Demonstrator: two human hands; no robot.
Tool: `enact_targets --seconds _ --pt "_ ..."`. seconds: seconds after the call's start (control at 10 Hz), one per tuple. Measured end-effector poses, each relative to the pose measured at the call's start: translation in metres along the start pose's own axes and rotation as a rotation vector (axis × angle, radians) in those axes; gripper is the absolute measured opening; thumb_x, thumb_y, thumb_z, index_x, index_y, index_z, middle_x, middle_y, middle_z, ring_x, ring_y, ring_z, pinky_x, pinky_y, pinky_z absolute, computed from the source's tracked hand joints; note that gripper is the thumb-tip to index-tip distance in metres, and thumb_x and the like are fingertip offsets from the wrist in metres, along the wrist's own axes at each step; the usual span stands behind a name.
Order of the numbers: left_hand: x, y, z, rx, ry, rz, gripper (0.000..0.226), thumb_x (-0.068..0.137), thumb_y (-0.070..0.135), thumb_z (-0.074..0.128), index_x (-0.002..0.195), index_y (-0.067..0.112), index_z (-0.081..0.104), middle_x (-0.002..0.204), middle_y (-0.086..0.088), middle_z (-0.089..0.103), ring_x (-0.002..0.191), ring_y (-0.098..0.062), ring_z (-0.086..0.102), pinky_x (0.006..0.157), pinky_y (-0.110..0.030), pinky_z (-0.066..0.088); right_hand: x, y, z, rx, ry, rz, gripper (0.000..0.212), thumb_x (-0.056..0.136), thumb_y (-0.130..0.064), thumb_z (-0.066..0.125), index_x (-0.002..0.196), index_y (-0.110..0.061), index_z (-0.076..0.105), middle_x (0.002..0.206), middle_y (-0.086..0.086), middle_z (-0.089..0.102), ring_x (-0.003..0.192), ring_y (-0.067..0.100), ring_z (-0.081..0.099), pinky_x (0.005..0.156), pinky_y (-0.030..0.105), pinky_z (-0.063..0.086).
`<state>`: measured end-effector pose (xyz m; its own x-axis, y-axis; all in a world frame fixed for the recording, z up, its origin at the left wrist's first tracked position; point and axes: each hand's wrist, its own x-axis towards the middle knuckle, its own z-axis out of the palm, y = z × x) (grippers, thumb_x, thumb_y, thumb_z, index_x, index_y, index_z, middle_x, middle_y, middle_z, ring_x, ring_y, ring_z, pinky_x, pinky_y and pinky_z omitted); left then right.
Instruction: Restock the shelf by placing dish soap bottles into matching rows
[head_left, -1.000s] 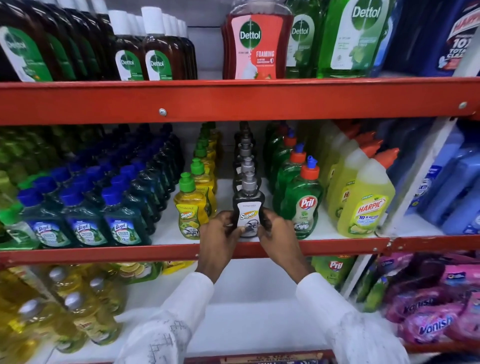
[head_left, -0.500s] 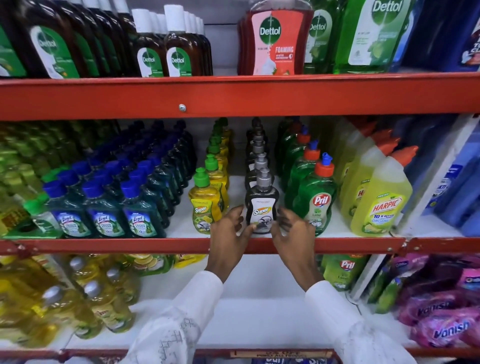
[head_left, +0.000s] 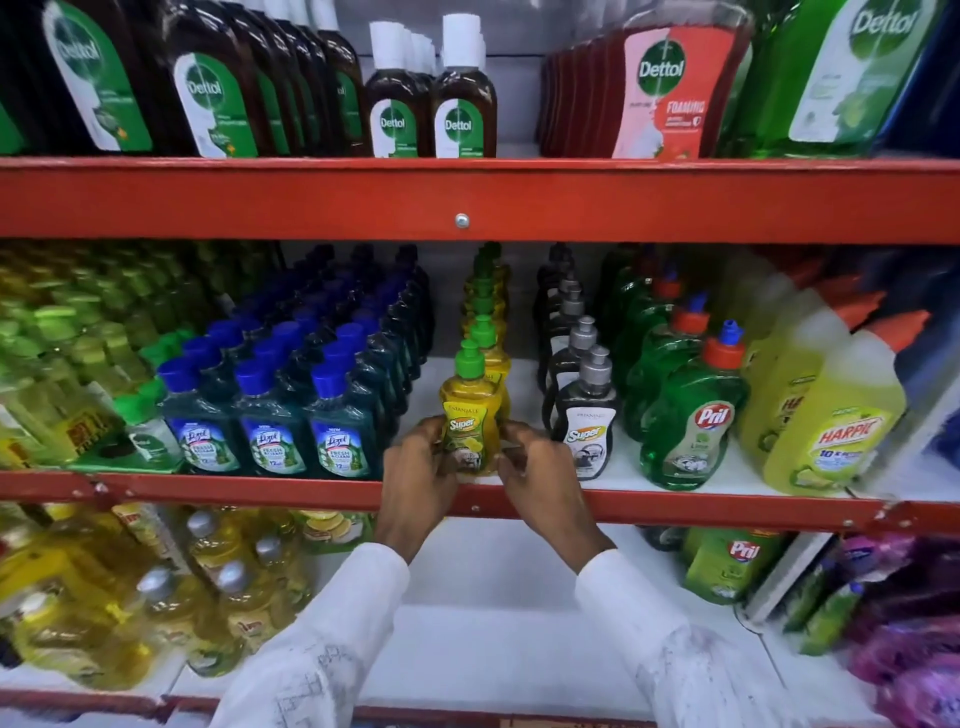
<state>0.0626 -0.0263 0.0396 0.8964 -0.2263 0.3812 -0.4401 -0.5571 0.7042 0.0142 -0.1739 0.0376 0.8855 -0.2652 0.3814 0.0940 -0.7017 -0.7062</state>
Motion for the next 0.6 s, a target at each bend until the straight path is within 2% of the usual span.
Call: enact_targets --seconds 0.1,0.3,0.4,0.5,0.6 --pt "0.002 -0.002 -0.002 -0.044 -0.002 0.023 0.032 0.082 0.004 0.074 0.111 0.017 0.071 0.103 -0.003 0.080 0.096 -0.018 0.073 0.076 -0.009 0.041 0.001 -0.001 0.000 0.038 -0.002 0.008 0.037 0.088 -0.002 0.061 0.122 -0.014 0.067 0.112 0.004 0.077 0.099 0.019 0.073 0.093 0.034 0.058" --pt "0.001 -0.011 0.004 -0.097 -0.015 0.068 0.037 0.082 0.013 0.077 0.117 0.021 0.068 0.108 0.000 0.079 0.099 -0.016 0.074 0.090 -0.035 0.060 -0.001 0.007 0.002 0.043 0.017 0.046 0.038 0.088 -0.008 0.059 0.125 -0.015 0.066 0.112 0.003 0.077 0.098 0.019 0.074 0.092 0.039 0.059" --pt "0.002 -0.013 0.007 -0.096 -0.016 0.063 0.037 0.083 0.013 0.077 0.118 0.021 0.068 0.109 -0.001 0.079 0.100 -0.018 0.074 0.091 -0.039 0.060 -0.002 0.009 0.003 0.039 0.028 0.050 0.037 0.089 -0.007 0.059 0.125 -0.015 0.066 0.112 0.004 0.077 0.098 0.019 0.074 0.092 0.038 0.059" --pt "0.002 -0.012 0.007 -0.083 -0.020 0.073 0.038 0.083 0.014 0.076 0.119 0.022 0.067 0.110 -0.002 0.079 0.102 -0.020 0.074 0.092 -0.040 0.060 -0.001 0.006 0.003 0.042 0.018 0.052 0.038 0.089 -0.007 0.059 0.126 -0.014 0.065 0.113 0.004 0.077 0.098 0.019 0.074 0.092 0.038 0.059" --pt "0.000 -0.009 0.008 -0.101 0.000 0.052 0.041 0.084 0.011 0.075 0.124 0.017 0.065 0.113 -0.005 0.078 0.104 -0.022 0.073 0.095 -0.033 0.057 -0.004 0.003 0.001 0.096 0.073 0.078 0.038 0.090 -0.006 0.062 0.127 -0.011 0.065 0.114 0.006 0.076 0.098 0.016 0.073 0.094 0.035 0.059"
